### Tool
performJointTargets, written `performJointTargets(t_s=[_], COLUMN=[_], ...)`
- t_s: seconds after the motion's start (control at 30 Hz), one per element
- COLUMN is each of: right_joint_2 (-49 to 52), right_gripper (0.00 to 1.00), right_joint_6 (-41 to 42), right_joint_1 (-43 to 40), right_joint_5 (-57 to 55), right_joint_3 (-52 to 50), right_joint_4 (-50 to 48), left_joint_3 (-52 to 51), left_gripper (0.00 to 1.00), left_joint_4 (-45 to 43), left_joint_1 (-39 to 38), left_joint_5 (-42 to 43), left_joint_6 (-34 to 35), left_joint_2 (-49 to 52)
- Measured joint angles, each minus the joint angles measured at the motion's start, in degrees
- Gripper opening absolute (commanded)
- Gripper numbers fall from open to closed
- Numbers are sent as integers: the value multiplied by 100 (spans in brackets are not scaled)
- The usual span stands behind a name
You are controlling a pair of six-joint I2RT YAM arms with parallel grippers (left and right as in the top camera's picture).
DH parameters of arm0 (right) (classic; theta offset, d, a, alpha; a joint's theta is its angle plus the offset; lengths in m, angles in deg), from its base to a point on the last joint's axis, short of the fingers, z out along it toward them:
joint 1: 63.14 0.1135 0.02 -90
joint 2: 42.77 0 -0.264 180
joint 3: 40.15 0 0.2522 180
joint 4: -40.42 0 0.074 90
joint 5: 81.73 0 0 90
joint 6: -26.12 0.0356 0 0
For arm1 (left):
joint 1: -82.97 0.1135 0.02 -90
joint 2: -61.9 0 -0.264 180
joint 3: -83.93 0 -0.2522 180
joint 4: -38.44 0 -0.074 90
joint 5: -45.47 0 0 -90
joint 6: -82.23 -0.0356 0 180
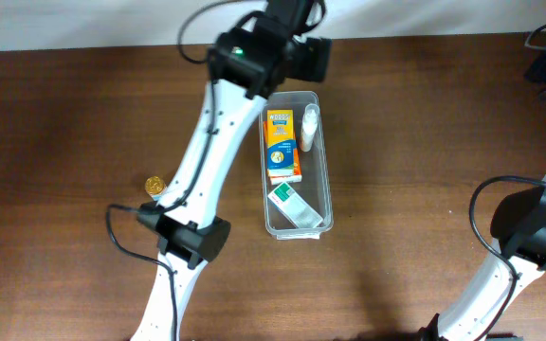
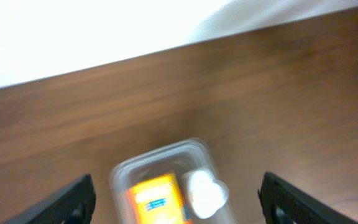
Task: Pack container
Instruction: 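Lower the spray bottle into the container's back corner and release, then move the left gripper back to the gold-lidded jar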
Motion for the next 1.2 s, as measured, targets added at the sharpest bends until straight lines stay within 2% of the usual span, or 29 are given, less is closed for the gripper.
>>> performJointTargets(t_s=[0.13,0.33,0.5,0.67,0.9,1.2], right_joint_2=[0,0,0,0,0,0], right_gripper=[98,98,98,98,98,98], right_joint_6=[2,4,-4,0,-2,0], right_joint_1=[0,0,0,0,0,0], right_joint_5=[0,0,0,-2,0,-2], right_joint_3=[0,-2,0,0,-2,0], right_joint_4=[-2,-2,-2,-2,0,-2], left_joint_3=[625,887,887,848,-42,-2312], left_gripper=[99,99,99,99,100,99], left_joint_4=[927,2046,2070,2065,2070,2081], left_joint_1=[341,901,1263,1519,2063,2647], left_joint_5=[-487,-791,-778,-774,-503,2], left_joint_6=[-20,-57,-125,-538,-697,-697], left_joint_2=[0,0,0,-24,-603,-1314])
